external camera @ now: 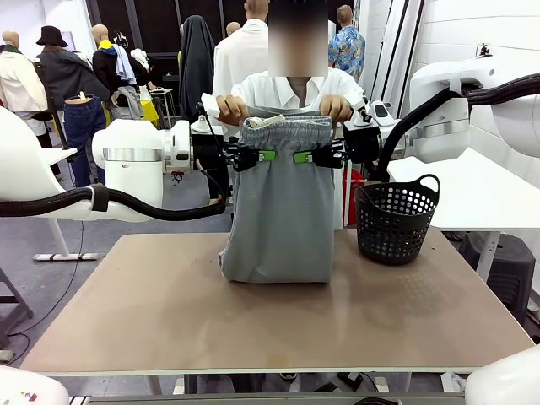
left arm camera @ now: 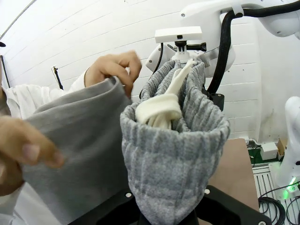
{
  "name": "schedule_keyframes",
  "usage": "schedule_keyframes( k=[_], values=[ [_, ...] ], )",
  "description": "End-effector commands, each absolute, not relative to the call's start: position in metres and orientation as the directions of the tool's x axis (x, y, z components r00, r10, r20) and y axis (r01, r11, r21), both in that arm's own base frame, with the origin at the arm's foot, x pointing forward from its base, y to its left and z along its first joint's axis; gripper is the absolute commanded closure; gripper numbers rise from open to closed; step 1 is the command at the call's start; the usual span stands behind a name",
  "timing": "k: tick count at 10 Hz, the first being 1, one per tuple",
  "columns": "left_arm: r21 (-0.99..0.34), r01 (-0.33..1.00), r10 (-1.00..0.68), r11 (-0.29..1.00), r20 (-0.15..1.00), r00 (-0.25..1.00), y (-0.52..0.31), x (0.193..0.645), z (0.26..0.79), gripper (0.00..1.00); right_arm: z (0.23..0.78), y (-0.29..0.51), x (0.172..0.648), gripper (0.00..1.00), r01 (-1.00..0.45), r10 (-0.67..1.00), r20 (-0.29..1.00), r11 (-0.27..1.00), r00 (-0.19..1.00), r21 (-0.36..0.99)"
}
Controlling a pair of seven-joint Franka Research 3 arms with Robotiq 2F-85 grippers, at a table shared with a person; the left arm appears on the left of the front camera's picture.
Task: Fold the training pants.
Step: Release the ends of the Training pants and then grab the overlapped ends.
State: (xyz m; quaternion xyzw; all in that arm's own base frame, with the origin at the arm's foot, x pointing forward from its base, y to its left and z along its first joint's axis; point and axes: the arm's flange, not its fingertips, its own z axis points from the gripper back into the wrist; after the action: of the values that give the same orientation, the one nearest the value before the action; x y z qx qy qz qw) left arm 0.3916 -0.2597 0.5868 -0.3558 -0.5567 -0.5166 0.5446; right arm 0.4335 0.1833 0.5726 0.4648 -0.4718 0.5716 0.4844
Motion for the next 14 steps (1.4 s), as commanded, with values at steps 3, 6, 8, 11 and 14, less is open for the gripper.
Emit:
schedule_keyframes(
  k=[3, 6, 8, 11, 14],
  values=[
    [0.181, 0.959, -0.162, 0.219, 0.976, -0.147, -0.2607, 0.3906, 0.5896, 1.00, 0.5724, 0.1846, 0.4325, 1.00, -0.991, 0.113, 0.988, -0.091, -0.104, -0.094],
    [0.181, 0.959, -0.162, 0.219, 0.976, -0.147, -0.2607, 0.3906, 0.5896, 1.00, 0.5724, 0.1846, 0.4325, 1.00, -0.991, 0.113, 0.988, -0.091, -0.104, -0.094],
    [0.181, 0.959, -0.162, 0.219, 0.976, -0.147, -0.2607, 0.3906, 0.5896, 1.00, 0.5724, 0.1846, 0.4325, 1.00, -0.991, 0.113, 0.988, -0.091, -0.104, -0.094],
    [0.181, 0.959, -0.162, 0.219, 0.976, -0.147, -0.2607, 0.3906, 0.5896, 1.00, 0.5724, 0.1846, 0.4325, 1.00, -0.991, 0.113, 0.988, -0.091, -0.104, -0.094],
    [0.181, 0.959, -0.162, 0.219, 0.976, -0.147, -0.2607, 0.3906, 0.5896, 1.00, 0.5724, 0.1846, 0.4325, 1.00, -0.991, 0.113, 0.988, -0.091, -0.104, -0.094]
  ],
)
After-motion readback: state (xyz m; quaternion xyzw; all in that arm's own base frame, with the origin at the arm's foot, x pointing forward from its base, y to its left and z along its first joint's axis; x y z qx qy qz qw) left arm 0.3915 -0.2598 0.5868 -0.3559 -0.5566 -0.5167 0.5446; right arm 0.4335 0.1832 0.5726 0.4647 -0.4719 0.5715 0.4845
